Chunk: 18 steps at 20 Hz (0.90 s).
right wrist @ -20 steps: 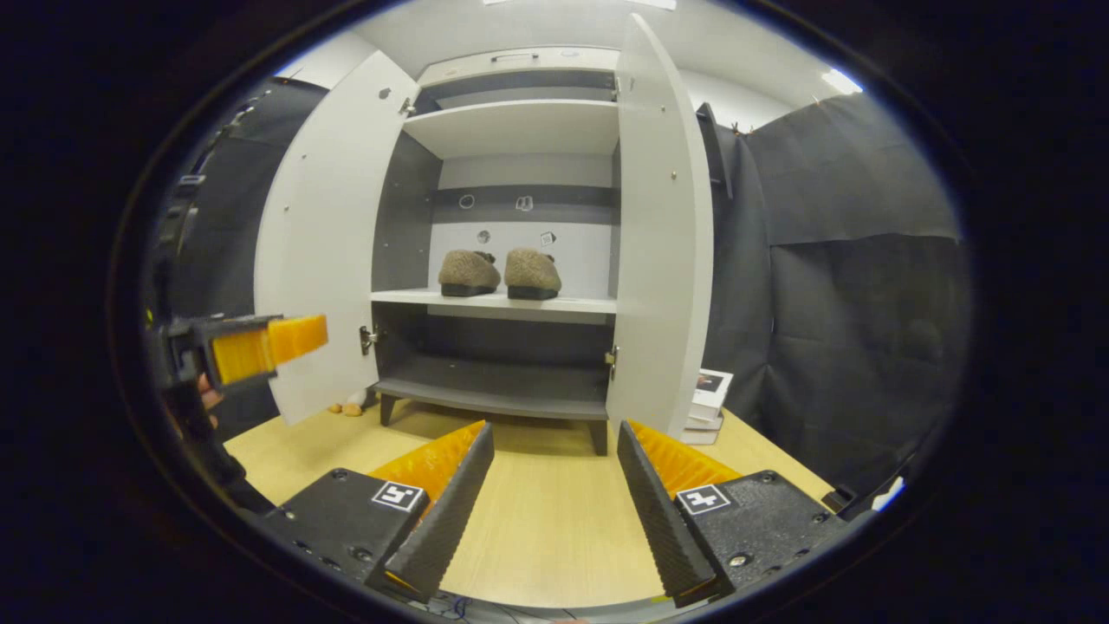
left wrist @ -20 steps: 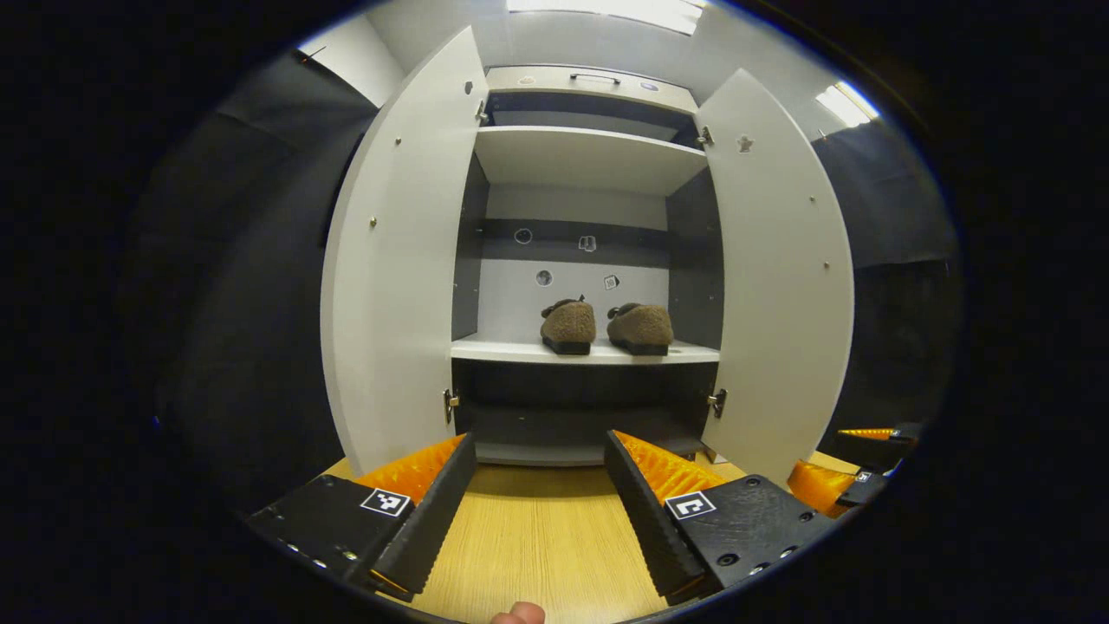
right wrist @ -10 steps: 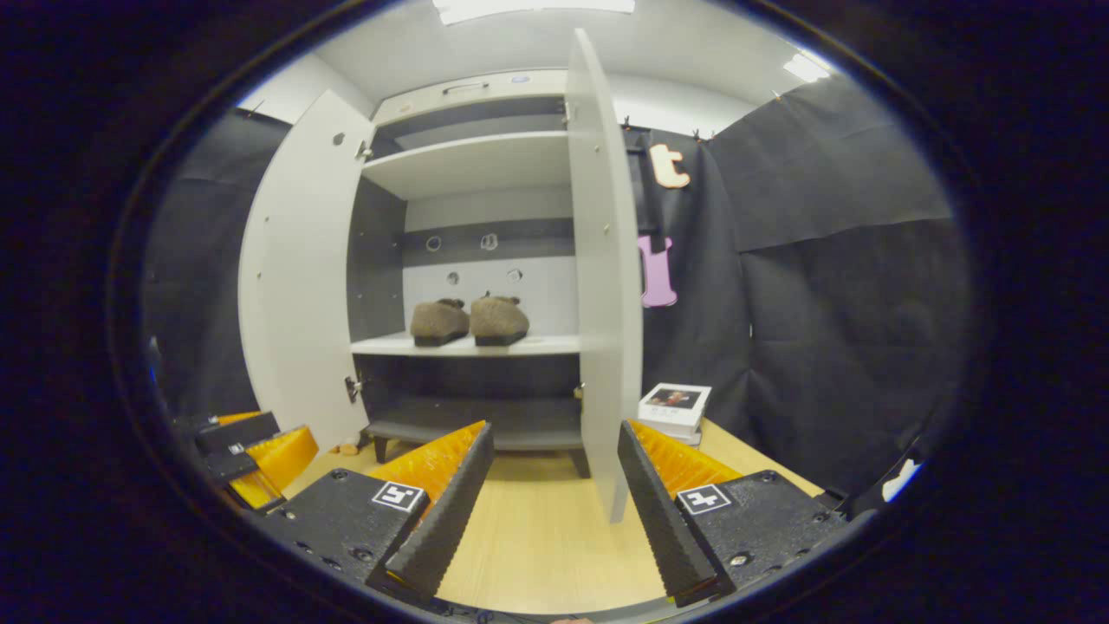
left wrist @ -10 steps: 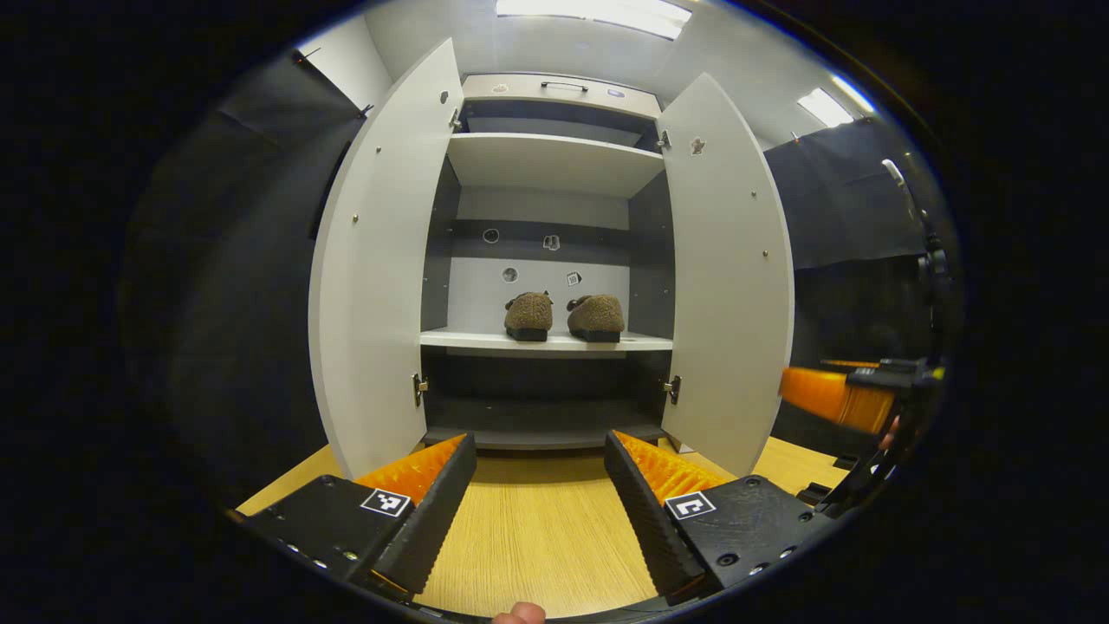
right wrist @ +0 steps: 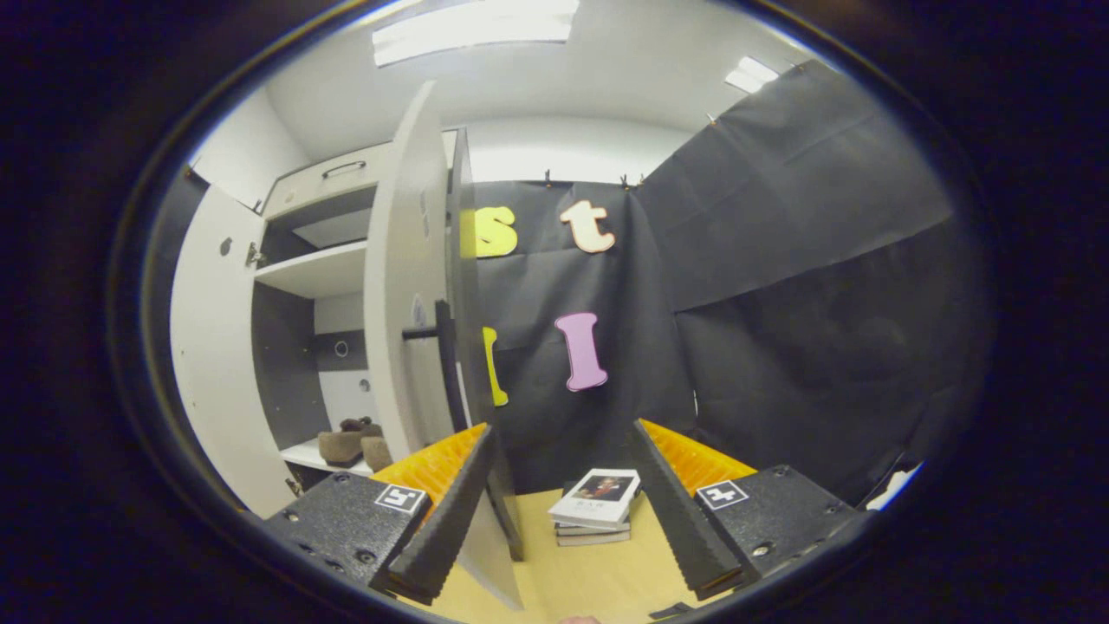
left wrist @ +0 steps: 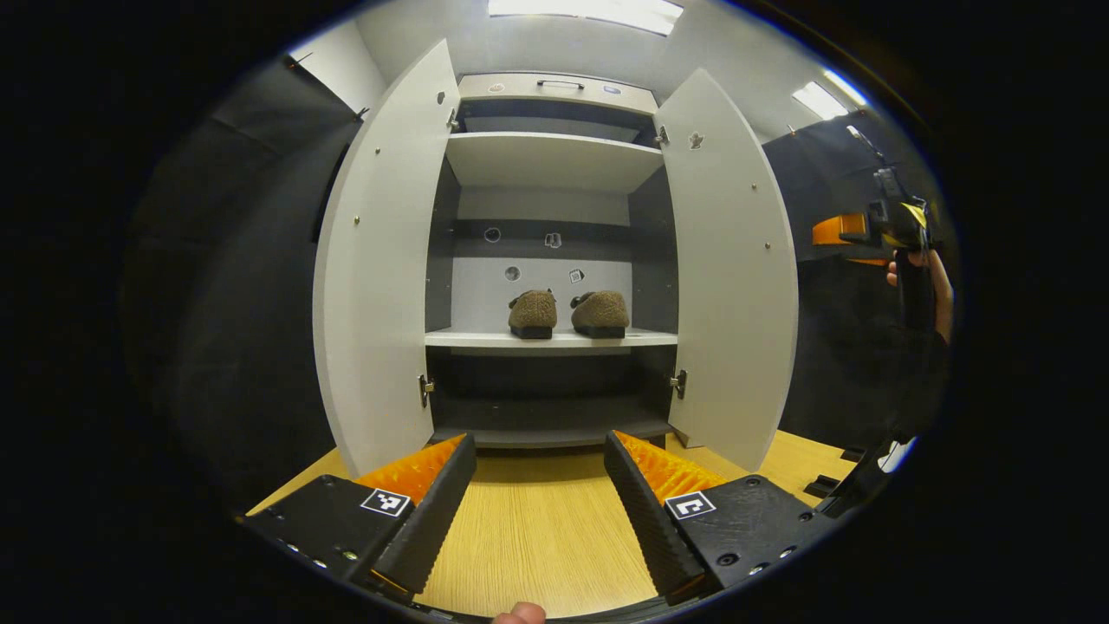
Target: Grab one shoe with the right hand and put it into the shoe cabinet, grab the other shoe with the left hand and put it into the shoe cabinet; then close the right door with the right hand and the left door with the left hand.
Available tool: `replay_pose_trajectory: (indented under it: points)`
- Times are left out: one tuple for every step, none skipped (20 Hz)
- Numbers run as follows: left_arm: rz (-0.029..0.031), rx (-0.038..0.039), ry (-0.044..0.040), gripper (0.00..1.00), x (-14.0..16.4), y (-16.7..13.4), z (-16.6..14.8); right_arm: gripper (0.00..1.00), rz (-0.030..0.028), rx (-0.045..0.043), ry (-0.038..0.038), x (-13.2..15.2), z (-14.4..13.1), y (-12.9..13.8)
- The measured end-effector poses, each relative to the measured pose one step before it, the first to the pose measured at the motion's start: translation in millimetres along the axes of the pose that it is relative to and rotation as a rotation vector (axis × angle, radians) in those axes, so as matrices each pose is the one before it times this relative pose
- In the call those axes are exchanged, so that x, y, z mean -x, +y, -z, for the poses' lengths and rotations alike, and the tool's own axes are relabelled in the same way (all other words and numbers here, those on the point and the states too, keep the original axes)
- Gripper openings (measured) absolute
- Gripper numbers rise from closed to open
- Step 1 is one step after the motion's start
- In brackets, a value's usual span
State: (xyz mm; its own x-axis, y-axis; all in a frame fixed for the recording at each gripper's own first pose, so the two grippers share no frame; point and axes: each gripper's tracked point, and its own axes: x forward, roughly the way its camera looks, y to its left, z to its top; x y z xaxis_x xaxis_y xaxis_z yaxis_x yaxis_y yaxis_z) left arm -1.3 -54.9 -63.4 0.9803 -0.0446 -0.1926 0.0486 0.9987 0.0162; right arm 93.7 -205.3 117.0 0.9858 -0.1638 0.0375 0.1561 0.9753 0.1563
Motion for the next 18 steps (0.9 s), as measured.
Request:
replay_pose_trajectory:
  points:
    - [-0.00101,-0.00218,-0.00076,0.91,0.33,0.13,-0.14,0.98,-0.00007,0.01225,-0.00767,-9.14,-8.01,-2.02]
    - [-0.00235,-0.00319,-0.00001,0.91,0.21,0.43,-0.39,0.94,-0.00588,0.01152,-0.00227,-7.47,-5.92,0.18]
    - [-0.00149,-0.00273,0.00232,0.91,0.14,0.0,0.24,0.99,-0.01165,0.00915,0.00316,-7.11,-3.3,3.61]
    - [-0.00259,-0.00254,0.00172,0.91,-0.07,0.31,-0.51,0.99,-0.00888,0.00537,0.01314,-5.27,-0.54,3.18]
    - [-0.00396,-0.00174,0.00105,0.91,0.18,1.14,0.03,0.99,-0.01108,0.00376,0.01495,-5.2,1.66,2.04]
    - [-0.00319,-0.00017,-0.00022,0.91,-0.08,1.1,-0.52,1.0,-0.0138,-0.00356,0.01401,-5.29,1.25,4.04]
    - [-0.0011,0.0011,-0.00079,0.91,-0.23,-0.2,-0.97,1.0,-0.01332,-0.00744,0.01171,-4.87,1.05,4.04]
    - [-0.00197,0.00031,-0.00012,0.91,-0.34,1.1,-0.48,1.0,0.00197,-0.00018,0.00976,-3.06,1.69,2.21]
    - [-0.00476,-0.00043,0.00073,0.91,0.18,0.64,-0.28,0.96,-0.00266,0.00622,-0.00281,-1.94,-0.4,-2.29]
    - [-0.00514,0.00059,0.00123,0.91,0.53,0.93,-0.52,0.99,-0.00262,0.0094,-0.01219,-0.16,-3.07,0.72]
    - [-0.00598,0.00121,0.00051,0.91,0.12,1.62,-0.22,0.96,-0.01819,0.01164,-0.00407,0.74,-1.64,4.16]
    - [-0.00392,0.00079,0.00062,0.91,0.23,1.53,0.15,0.96,-0.01484,0.01351,0.00752,-1.48,0.8,8.02]
    - [-0.0018,-0.00105,0.00113,0.91,0.4,0.07,-0.17,0.96,-0.01544,0.01467,-0.01199,2.25,-2.08,1.22]
    - [-0.00359,-0.00463,-0.00234,0.91,-0.44,1.52,-1.29,0.96,-0.0053,0.02927,-0.00302,-0.21,0.64,1.74]
    - [-0.0085,-0.01049,-0.00467,0.91,-0.7,2.84,-2.45,0.88,0.0045,0.02551,-0.00731,1.31,-3.54,0.37]
    - [-0.00727,-0.00898,-0.00627,0.91,-0.53,2.15,-2.32,0.95,0.0032,0.02446,-0.00693,-0.47,-3.2,2.54]
    - [-0.00206,-0.00213,-0.00386,0.91,-0.94,1.75,-1.24,0.95,-0.00334,0.02045,0.00081,2.12,0.25,3.42]
    - [-0.00058,0.0038,-0.00259,0.91,-0.72,1.42,-0.7,0.95,-0.00721,-0.00143,-0.00108,1.5,-0.99,5.47]
